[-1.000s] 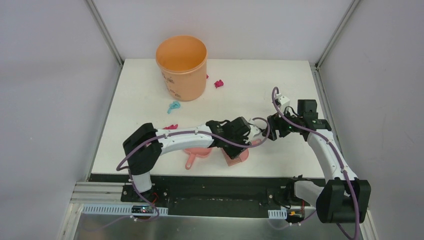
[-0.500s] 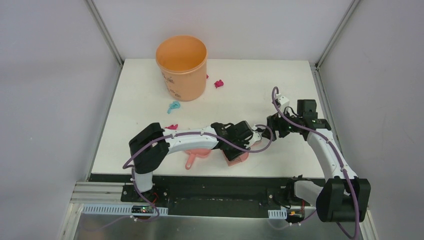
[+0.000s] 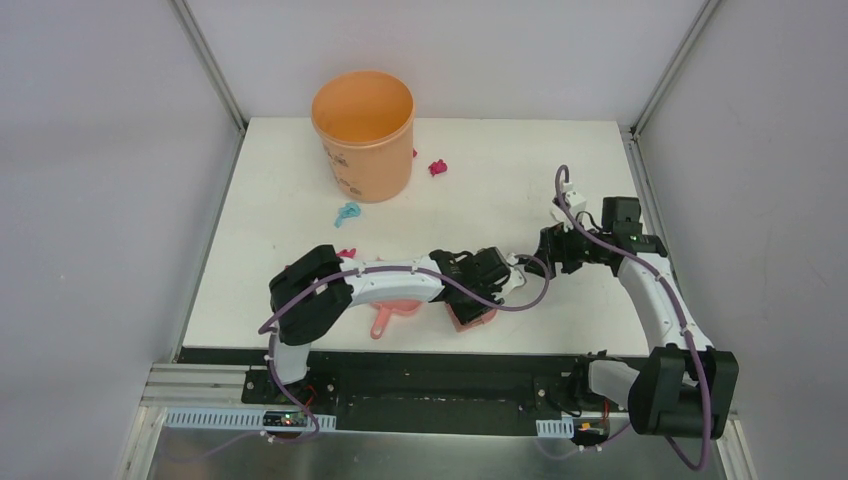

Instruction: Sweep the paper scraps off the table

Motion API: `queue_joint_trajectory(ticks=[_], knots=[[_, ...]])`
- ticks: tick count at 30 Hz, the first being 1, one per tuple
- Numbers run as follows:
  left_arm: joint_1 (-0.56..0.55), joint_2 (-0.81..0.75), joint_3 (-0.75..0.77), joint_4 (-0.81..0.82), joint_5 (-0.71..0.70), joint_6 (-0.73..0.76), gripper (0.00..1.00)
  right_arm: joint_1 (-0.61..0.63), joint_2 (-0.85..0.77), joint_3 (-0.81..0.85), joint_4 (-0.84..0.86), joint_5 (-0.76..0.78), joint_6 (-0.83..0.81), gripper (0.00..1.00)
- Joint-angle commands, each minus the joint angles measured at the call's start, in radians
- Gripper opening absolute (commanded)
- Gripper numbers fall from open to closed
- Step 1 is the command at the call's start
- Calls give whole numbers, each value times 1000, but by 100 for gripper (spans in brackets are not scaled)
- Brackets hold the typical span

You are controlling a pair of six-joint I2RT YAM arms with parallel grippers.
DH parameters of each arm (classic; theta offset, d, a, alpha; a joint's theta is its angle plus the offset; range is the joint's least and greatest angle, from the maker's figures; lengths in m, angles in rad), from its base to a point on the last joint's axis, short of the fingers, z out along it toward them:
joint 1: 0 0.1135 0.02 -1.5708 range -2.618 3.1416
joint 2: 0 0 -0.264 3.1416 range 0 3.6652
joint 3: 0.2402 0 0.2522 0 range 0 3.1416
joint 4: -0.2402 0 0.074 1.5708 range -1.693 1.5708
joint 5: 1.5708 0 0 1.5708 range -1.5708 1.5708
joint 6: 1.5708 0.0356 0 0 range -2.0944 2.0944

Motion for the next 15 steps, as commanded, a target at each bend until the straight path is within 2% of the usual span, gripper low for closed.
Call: queue_joint_trajectory(ticks=[1,6,13,15], knots=[[-15,5,25,53,-20,-14,38,-14,5,42,7,-55,3,75],[-16,25,25,64,-4,-13,33,-15,11,38,8,-37,-2,75],[-16,23,6,85,5,-11,13,-15,6,37,13,-25,-5,75],[-16,6,1,92,6,-7,3,-17,5,40,20,-19,6,75]])
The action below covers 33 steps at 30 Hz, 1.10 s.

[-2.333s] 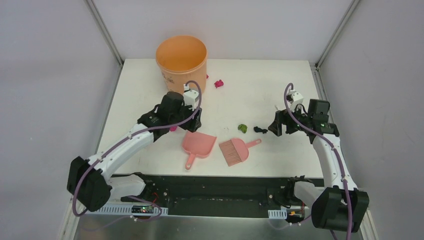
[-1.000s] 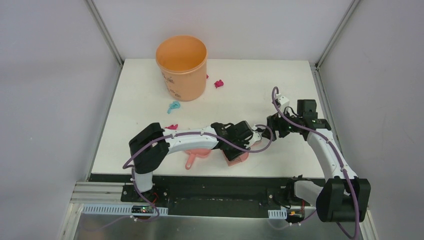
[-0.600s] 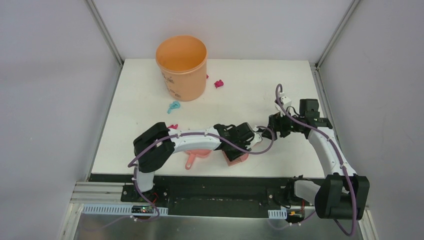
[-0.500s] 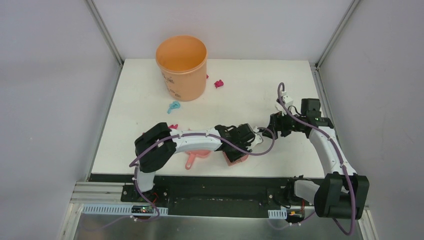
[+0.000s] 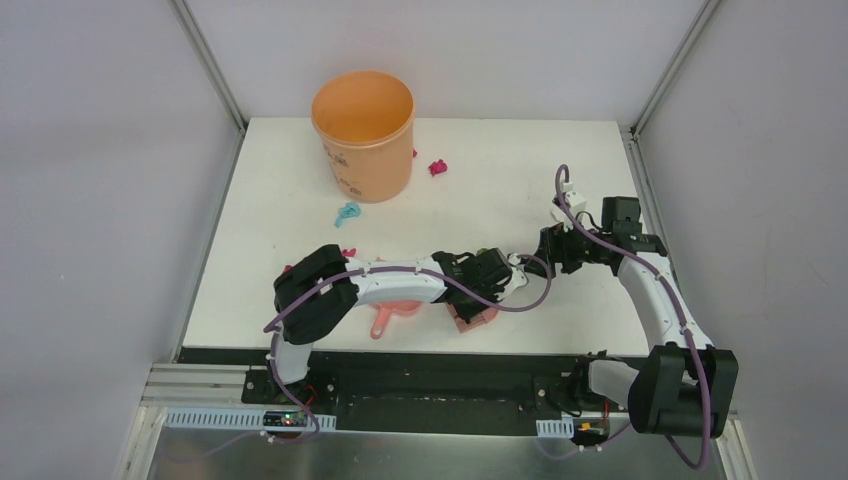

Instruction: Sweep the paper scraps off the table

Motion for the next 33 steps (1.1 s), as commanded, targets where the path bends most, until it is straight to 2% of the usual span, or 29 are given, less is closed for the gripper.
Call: queue_joint_trajectory(ticks=[1,4,7,11,15,20,23,27,29,33], knots=[[-10,-47,-3,52,5,6,0,-7,-3,39,28,-2,9,76],[-10,-120,-28,73,9,28,0,-12,3,60,12,-23,27,79],[-11,-199,-41,94,38,85,0,-18,8,84,-28,-110,20,80],[-9,-287,-10,50,58,107,0,-29,-18,106,-46,-163,66,81],[-11,-398,-17,19,73,85,0,-52,-75,136,-48,-146,130,84],[-10,-532,-42,9,28,111,0,-58,-91,174,-82,-109,210,89],[-10,-600,-58,3,22,129,0,-59,-34,207,-204,-192,214,93],[-9,-652,-89,6,-43,150,0,-67,89,328,-481,-288,101,99],[-10,-673,-107,9,-57,163,0,-77,144,357,-580,-389,39,100],[-10,-690,-131,42,-61,162,0,-85,180,365,-589,-479,45,100]])
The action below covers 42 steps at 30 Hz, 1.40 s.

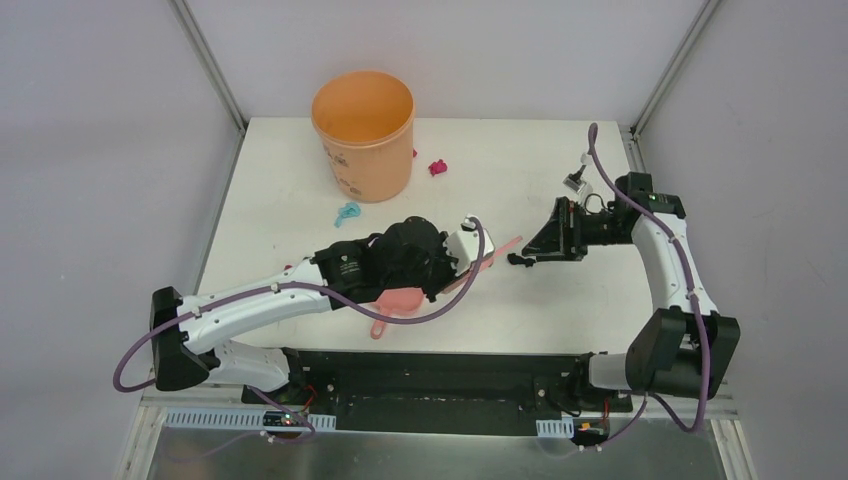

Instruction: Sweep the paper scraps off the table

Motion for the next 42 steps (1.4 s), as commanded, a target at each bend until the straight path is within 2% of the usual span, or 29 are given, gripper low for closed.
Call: queue_joint_trajectory(ticks=[1,6,11,20,26,31,37,42], knots=[[-9,-24,-19,46,-26,21,0,-19,19,47,-126,-166,-52,100],[-13,5,-6,63,-12,7,0,-39,67,22,-118,-235,-34,100],[-16,26,-5,84,-7,3,0,-41,67,-12,-107,-270,-25,96],[-29,79,17,122,25,-18,0,-40,-30,-140,138,-266,198,85],[-41,111,22,159,63,-30,0,-40,-40,-170,252,-223,341,79],[-56,141,31,175,74,-30,0,-39,-9,-165,271,-226,363,76],[-80,171,54,176,54,-13,0,-38,-18,-176,307,-193,397,69],[-110,191,67,195,-23,14,0,-38,-40,-192,338,-102,414,61]])
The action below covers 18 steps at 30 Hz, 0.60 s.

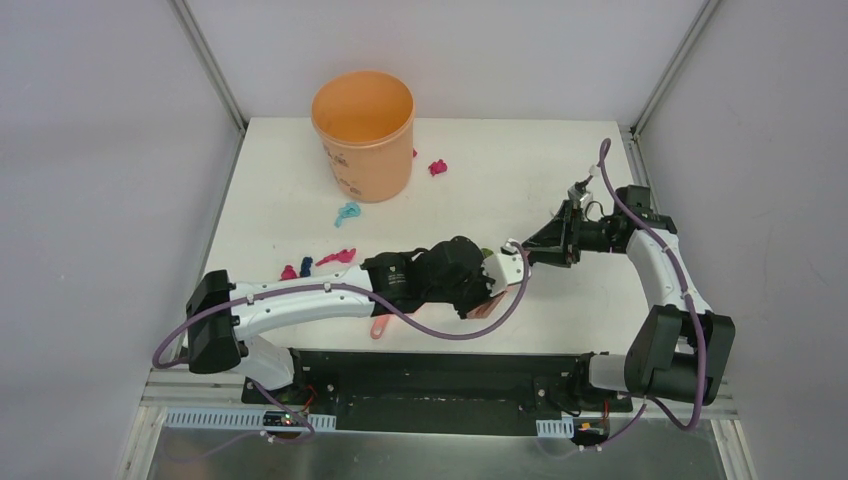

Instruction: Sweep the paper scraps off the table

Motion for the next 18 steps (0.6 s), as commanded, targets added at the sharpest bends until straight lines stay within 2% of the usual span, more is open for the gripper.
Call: queue_joint_trajectory(ticks=[1,8,12,15,18], knots=[[-28,11,55,82,-60,35,0,-2,-36,-12,62,76,33,60],[-82,63,95,83,-157,101,0,7,-12,-12,58,127,46,53],[-104,96,120,65,-192,136,0,7,0,-7,58,129,47,43],[-117,118,134,50,-227,148,0,8,9,-2,54,130,37,21],[-123,130,136,44,-232,151,0,7,8,-8,66,134,32,9]])
